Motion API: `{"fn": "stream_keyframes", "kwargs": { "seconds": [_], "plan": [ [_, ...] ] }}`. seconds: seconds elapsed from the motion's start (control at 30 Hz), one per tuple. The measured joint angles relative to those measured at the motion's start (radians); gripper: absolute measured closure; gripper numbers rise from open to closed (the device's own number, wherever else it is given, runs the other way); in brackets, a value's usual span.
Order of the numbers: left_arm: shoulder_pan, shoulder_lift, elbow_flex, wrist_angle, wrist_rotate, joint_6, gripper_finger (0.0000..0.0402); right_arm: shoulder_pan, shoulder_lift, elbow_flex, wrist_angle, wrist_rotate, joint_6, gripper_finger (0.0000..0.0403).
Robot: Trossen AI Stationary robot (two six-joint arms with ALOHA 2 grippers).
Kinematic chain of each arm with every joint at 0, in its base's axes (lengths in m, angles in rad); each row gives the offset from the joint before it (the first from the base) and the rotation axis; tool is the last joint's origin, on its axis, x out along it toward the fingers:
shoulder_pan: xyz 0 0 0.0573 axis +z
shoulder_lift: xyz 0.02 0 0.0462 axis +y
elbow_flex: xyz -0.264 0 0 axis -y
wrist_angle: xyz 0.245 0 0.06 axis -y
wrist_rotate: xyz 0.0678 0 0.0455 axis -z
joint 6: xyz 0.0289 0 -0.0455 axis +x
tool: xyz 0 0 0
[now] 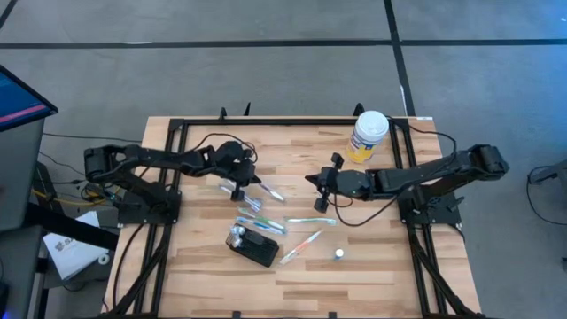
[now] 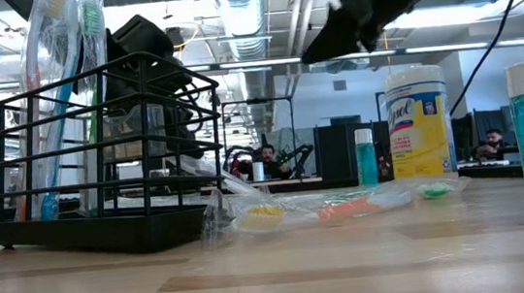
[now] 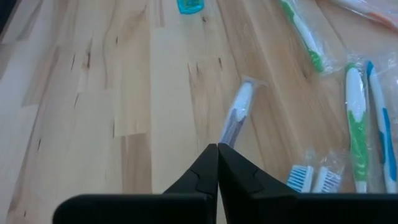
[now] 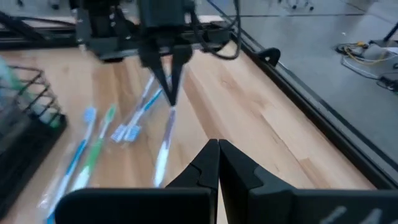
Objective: Pick & Place toothbrushing station
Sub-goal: Put the purple toothbrush into the mesh organizer
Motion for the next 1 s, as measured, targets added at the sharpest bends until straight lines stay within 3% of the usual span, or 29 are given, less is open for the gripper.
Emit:
{"fn": "stream_keyframes", "kwargs": {
  "seconds": [0.23, 0.47, 0.7, 1.0],
  "plan": [
    [-0.041, 0.0, 0.033, -0.004, -0.012, -0.004, 0.0401, -0.067, 0.111, 0.015, 0.134, -0.065, -0.047, 0.0403],
    [-0.083, 0.0, 0.1, -0.08, -0.068, 0.004, 0.0401, -0.087, 0.214, 0.081, 0.126, -0.182, -0.028, 0.0403],
    [-0.119, 0.0, 0.129, -0.094, -0.115, 0.004, 0.0401, -0.085, 0.336, 0.187, 0.092, -0.195, 0.003, 0.0403],
    [-0.124, 0.0, 0.132, -0.095, -0.119, 0.004, 0.0401, -0.09, 0.434, 0.304, -0.021, -0.364, 0.01, 0.0381]
  ]
}}
